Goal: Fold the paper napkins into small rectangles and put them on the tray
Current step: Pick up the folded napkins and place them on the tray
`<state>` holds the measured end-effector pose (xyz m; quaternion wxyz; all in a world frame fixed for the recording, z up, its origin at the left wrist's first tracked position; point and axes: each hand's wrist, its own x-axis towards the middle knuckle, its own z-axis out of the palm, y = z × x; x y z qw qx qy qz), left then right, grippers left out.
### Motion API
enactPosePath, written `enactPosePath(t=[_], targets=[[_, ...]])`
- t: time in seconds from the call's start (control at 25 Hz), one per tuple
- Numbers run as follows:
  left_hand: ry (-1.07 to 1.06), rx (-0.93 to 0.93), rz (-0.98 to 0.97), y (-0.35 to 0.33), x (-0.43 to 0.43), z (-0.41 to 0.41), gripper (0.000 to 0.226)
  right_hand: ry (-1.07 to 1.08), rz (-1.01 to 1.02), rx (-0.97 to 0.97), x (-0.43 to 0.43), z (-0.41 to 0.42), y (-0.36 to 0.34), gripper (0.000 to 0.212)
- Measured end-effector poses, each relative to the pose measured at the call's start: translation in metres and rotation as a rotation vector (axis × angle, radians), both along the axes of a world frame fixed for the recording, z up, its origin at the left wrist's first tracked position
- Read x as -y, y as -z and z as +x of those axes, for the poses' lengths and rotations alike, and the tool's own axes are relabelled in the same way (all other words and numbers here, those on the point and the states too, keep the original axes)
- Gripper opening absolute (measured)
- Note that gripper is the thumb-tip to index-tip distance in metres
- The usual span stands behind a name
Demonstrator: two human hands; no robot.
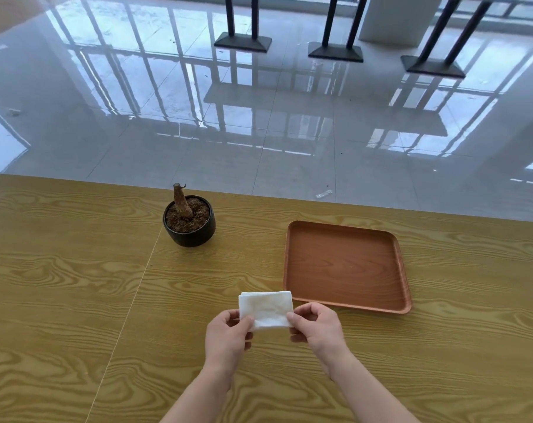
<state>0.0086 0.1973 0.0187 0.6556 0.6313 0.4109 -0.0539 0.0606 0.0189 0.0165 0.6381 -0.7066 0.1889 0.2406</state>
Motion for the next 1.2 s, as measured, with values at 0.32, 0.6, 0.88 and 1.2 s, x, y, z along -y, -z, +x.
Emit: enactPosePath(t=[0.32,0.6,0.88,1.2], targets=[[0.227,0.058,0.006,-0.009,-0.01,0.029,0.009,0.189,-0.121,0.086,0.004,-0.01,-0.009,0.012],[0.265,0.096,0.039,-0.014,0.006,0.061,0.012,0.194,-0.278,0.16,0.02,0.013,-0.013,0.012],[0.192,0.069,0.183,-0.014,0.039,0.105,0.021,0.114,-0.313,0.192,0.047,0.073,-0.007,0.01],[0.253,0.033,0.364,-0.006,0.068,0.172,0.014,0.119,-0.349,0.17,0.067,0.137,0.01,0.012]])
